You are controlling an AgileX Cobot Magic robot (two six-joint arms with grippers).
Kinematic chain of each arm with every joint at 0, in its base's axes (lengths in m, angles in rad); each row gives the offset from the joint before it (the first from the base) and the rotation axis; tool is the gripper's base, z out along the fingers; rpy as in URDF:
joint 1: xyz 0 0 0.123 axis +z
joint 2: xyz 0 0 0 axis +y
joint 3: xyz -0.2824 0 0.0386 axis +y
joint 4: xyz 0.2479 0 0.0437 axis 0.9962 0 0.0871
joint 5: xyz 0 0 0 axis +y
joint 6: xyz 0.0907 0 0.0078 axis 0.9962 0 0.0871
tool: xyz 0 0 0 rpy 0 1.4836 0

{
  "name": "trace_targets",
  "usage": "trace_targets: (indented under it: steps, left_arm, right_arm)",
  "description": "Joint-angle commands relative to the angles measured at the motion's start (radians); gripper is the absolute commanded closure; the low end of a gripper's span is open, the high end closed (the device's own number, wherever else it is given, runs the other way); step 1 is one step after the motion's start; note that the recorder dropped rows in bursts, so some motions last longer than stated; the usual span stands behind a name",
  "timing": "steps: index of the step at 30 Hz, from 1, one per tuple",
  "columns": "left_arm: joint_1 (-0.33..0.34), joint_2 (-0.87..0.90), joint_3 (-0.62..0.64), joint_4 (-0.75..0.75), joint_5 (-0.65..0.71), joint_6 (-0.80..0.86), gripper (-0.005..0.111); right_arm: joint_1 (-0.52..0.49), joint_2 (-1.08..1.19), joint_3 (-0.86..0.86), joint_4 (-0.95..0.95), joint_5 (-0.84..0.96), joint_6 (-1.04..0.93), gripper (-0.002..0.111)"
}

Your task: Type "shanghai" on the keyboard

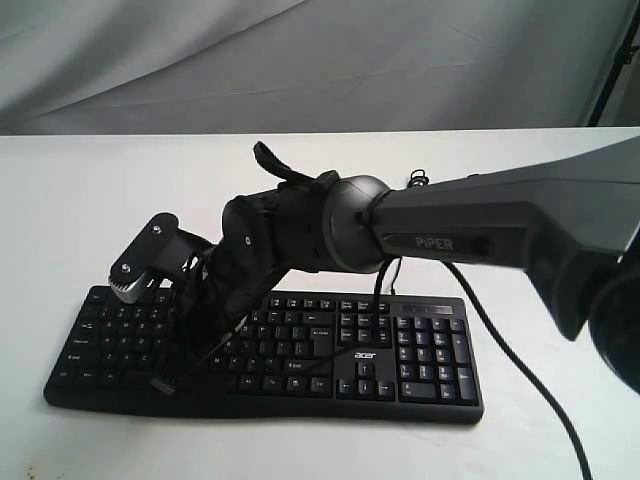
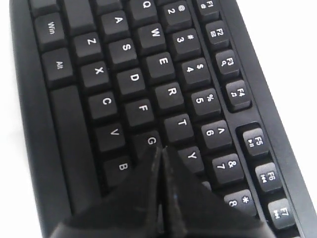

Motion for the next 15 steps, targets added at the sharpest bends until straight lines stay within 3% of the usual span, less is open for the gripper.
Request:
trace_targets:
  steps: [1, 15]
  left_arm:
    - [-0.006, -0.002, 0.002, 0.000, -0.011, -0.003, 0.107]
    - [-0.006, -0.002, 0.002, 0.000, -0.011, -0.003, 0.107]
  right_arm:
    - [0.004, -0.003, -0.004, -0.011, -0.009, 0.003, 0.108]
    - [0.004, 0.018, -0.004, -0.007, -0.016, 0.006, 0.108]
